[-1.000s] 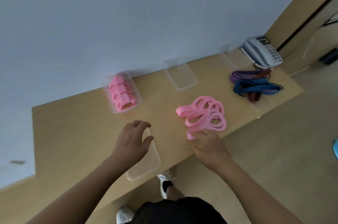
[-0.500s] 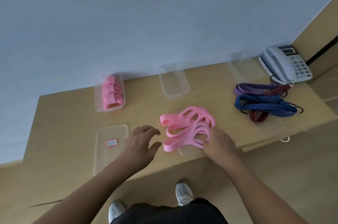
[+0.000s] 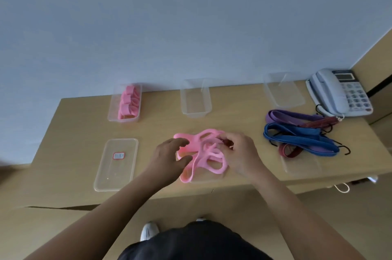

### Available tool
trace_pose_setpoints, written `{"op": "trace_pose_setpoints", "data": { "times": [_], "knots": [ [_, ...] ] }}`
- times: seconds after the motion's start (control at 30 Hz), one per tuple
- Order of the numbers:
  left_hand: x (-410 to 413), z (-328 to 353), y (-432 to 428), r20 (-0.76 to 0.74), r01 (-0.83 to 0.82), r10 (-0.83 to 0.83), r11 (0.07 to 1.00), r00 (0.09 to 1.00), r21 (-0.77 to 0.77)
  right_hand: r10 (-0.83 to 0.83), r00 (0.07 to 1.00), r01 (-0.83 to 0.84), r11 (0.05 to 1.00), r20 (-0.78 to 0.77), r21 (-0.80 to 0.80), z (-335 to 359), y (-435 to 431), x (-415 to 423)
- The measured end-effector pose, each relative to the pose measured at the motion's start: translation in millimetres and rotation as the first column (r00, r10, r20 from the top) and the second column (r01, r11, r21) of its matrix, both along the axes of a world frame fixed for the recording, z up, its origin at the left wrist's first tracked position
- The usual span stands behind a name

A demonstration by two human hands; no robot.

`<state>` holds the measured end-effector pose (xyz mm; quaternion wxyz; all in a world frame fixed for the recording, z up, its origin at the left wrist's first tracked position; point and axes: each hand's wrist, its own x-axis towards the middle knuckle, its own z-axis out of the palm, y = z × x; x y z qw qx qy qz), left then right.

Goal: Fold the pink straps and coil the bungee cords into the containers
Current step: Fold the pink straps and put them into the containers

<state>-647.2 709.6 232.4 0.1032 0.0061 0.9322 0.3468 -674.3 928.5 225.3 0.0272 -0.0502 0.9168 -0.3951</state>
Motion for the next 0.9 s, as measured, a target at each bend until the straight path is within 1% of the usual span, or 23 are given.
{"op": "trace_pose_setpoints", "data": {
  "times": [0.07, 0.17, 0.23, 0.33, 0.43, 0.53, 0.63, 0.73, 0.8, 0.9],
  "knots": [
    [-8, 12, 6, 0.022, -0.008, 0.006, 0.996, 1.000, 0.091, 0.059, 0.996, -0.061, 0.998, -0.072, -0.023, 29, 0, -9],
    [-19, 29, 13, 0.008, -0.035, 0.035, 0.951, 0.999, 0.308, 0.085, 0.985, -0.107, 0.984, -0.153, -0.145, 70, -2, -18],
    [-24, 42, 17, -0.018, -0.063, 0.077, 0.905, 0.997, 0.421, 0.051, 0.983, -0.096, 0.961, -0.176, -0.259, 94, -4, -24],
    [-30, 67, 22, -0.040, -0.052, 0.089, 0.829, 0.995, 0.557, -0.044, 0.979, -0.041, 0.914, -0.198, -0.405, 128, -7, -28],
    [-37, 97, 23, -0.056, -0.040, 0.109, 0.718, 0.993, 0.695, -0.091, 0.956, -0.046, 0.893, -0.279, -0.448, 159, -8, -29],
    [-43, 126, 21, -0.066, -0.031, 0.130, 0.630, 0.989, 0.776, -0.086, 0.926, -0.083, 0.903, -0.369, -0.421, 185, -11, -28],
    [-46, 154, 17, -0.104, 0.036, 0.091, 0.559, 0.990, 0.828, -0.017, 0.844, -0.158, 0.947, -0.536, -0.279, 202, -21, -24],
    [-48, 173, 11, -0.165, 0.104, 0.061, 0.555, 0.985, 0.826, 0.056, 0.730, -0.190, 0.974, -0.681, -0.124, 211, -34, -21],
    [-48, 181, 5, -0.189, 0.128, 0.051, 0.563, 0.981, 0.817, 0.071, 0.667, -0.186, 0.980, -0.742, -0.074, 216, -41, -20],
    [-46, 189, -7, -0.212, 0.156, 0.036, 0.557, 0.977, 0.815, 0.090, 0.626, -0.162, 0.987, -0.774, -0.016, 221, -49, -19]
  ]
}}
